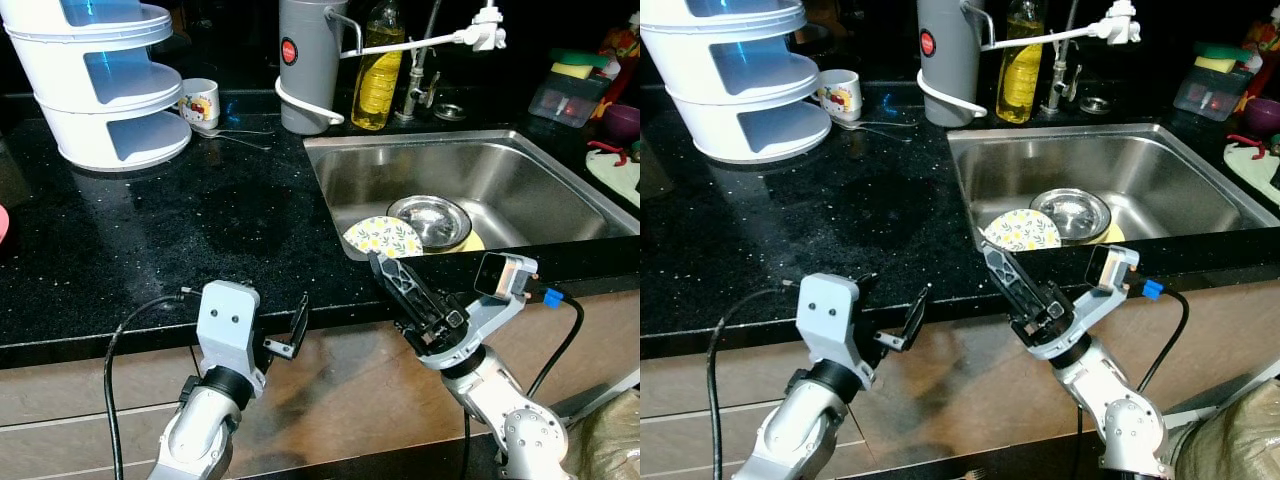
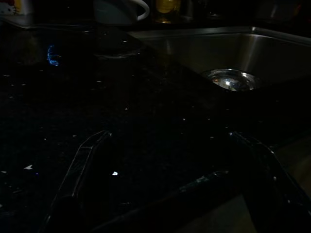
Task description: Kitchen organization
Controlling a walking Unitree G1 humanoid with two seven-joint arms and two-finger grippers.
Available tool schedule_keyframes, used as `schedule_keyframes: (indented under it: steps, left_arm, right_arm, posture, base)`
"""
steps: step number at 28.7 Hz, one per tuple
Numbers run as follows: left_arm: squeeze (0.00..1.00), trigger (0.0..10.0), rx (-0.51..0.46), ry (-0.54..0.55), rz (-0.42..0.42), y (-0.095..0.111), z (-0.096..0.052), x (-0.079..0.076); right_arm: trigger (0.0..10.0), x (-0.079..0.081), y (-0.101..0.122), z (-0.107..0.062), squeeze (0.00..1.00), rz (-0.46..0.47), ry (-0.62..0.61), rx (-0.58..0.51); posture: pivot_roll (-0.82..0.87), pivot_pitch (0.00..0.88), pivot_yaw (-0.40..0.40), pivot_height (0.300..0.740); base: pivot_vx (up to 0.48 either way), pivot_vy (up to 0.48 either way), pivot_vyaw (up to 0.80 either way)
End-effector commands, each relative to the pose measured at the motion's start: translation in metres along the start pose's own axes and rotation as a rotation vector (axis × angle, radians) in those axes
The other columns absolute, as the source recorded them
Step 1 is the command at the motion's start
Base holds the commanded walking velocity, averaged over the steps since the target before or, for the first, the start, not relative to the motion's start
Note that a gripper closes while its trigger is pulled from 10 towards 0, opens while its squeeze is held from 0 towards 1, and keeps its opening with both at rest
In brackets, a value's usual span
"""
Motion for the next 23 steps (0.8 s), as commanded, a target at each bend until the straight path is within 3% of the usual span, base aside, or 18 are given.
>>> schedule_keyframes:
  steps: [1, 4, 23]
  left_arm:
    - [0.00, 10.0, 0.057, -0.003, -0.003, -0.0120, -0.0003, -0.0032]
    - [0.00, 10.0, 0.068, -0.022, -0.013, -0.0137, 0.0010, -0.0056]
    - [0.00, 10.0, 0.099, -0.040, -0.031, -0.0186, 0.0051, -0.0070]
  right_arm:
    - [10.0, 0.0002, 0.0021, 0.0009, 0.00, 0.010, 0.009, -0.004]
    - [10.0, -0.0003, 0.0019, 0.0019, 0.00, 0.010, 0.009, 0.003]
    - [10.0, -0.0067, 0.0022, 0.0048, 0.00, -0.010, -0.026, 0.012]
  posture:
    - [0.10, 0.027, -0.071, 0.740]
    - [0.10, 0.025, -0.070, 0.740]
    - [0.09, 0.017, -0.066, 0.740]
  base:
    - [0.000, 0.000, 0.00]
    - [0.000, 0.000, 0.00]
    - [-0.298, 0.000, 0.00]
Point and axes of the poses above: a point about 5 cm out from each wrist's last joint towards the gripper, its own z axis pointing out of the wrist towards the gripper, its own y axis along the axis of the wrist's last joint, x = y × z, the point moved 2 cm from there along z, pointing out of the wrist towards the gripper, and after that the axes turned 11 degrees about z, right-handed, at the moved point
